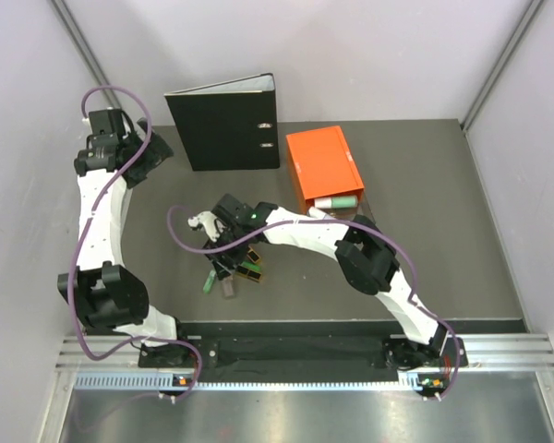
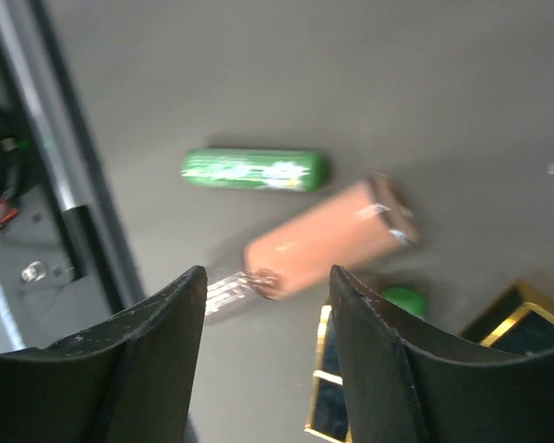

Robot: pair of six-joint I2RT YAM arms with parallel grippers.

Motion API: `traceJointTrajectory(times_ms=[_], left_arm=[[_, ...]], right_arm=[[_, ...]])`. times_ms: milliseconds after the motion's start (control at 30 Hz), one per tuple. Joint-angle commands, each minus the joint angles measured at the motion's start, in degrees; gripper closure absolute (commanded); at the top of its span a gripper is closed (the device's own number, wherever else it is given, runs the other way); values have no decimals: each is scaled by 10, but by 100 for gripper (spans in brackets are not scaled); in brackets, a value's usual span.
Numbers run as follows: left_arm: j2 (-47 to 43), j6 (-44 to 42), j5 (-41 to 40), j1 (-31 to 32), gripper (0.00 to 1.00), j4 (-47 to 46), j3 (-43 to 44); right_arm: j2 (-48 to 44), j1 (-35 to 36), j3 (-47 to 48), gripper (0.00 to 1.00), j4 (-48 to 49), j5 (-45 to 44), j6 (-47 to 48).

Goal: Organize the makeup

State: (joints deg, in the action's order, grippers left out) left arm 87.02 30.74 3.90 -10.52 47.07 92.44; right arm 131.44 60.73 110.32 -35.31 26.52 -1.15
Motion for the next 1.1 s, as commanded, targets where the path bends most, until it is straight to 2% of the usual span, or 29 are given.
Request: traceJointTrajectory(times_ms=[0, 400, 900, 1000, 1067], left_arm=[[-29, -20, 15, -5, 1, -20, -7], [-41, -36, 27, -6, 1, -20, -20], [-48, -48, 23, -7, 1, -16, -51], [-46, -52, 24, -8, 1, -18, -55], [-44, -53, 26, -8, 1, -20, -59]], right_arm=[[-23, 11, -15, 43, 50, -65, -1], [19, 19, 3, 42, 54, -93, -21], [1, 24, 52, 40, 30, -86, -89], [2, 24, 60, 37, 27, -82, -101], [7, 27, 64, 23, 26, -78, -108]])
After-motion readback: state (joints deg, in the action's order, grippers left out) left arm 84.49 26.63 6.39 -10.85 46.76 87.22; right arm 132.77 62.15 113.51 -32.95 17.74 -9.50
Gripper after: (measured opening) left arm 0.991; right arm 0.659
